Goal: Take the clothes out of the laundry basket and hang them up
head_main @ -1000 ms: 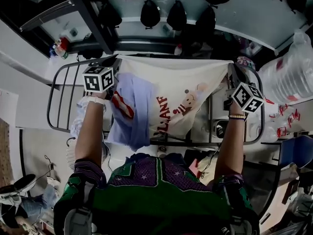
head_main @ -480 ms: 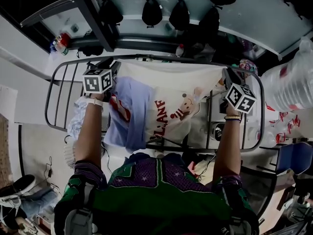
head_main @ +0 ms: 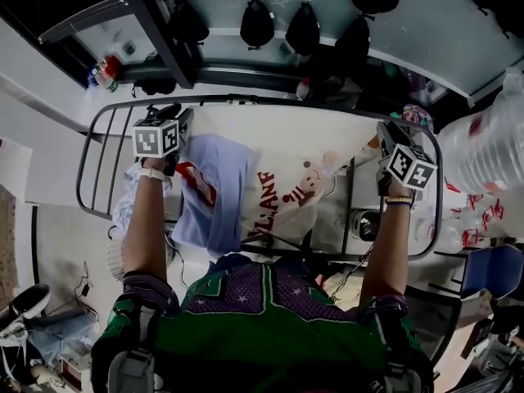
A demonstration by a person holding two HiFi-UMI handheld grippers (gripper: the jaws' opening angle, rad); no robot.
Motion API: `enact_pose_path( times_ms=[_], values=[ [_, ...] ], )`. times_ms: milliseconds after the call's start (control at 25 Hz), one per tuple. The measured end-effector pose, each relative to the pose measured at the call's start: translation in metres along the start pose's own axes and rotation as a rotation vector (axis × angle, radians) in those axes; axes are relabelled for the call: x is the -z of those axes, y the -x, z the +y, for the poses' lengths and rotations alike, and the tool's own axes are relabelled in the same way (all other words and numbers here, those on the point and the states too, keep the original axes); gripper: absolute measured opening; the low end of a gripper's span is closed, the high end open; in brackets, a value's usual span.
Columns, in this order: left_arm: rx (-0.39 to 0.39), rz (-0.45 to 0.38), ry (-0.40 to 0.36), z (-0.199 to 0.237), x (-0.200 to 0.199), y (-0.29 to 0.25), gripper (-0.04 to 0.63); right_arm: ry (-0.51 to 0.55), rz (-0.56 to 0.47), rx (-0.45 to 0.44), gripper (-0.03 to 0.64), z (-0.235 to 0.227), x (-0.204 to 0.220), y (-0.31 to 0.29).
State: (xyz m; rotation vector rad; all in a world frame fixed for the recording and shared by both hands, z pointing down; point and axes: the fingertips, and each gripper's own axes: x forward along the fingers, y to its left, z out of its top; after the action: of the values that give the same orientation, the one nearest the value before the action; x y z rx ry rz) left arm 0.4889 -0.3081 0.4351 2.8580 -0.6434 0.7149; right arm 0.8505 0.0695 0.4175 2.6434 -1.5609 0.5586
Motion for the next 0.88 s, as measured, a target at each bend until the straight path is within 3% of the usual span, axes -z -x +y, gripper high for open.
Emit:
enact_pose_path(
  times_ms=[440, 600, 880],
  values=[
    [-0.023, 0.001, 0.029, 0.004, 0.001, -0.004, 0.155, 0.044, 0.047, -0.044, 0.167, -0.017, 0.010, 0.028],
    [-0.042, -0.005, 0.027, 0.007, 0.001, -0.004, 0.106, 0.034, 0.028, 0.006, 0.161, -0.038, 0.005, 0.045],
    [0.030, 0.033, -0.048, -0.009, 0.007, 0.002, 0.179, 0.036, -0.001, -0.037, 0.160, -0.014, -0.001, 0.045]
  ],
)
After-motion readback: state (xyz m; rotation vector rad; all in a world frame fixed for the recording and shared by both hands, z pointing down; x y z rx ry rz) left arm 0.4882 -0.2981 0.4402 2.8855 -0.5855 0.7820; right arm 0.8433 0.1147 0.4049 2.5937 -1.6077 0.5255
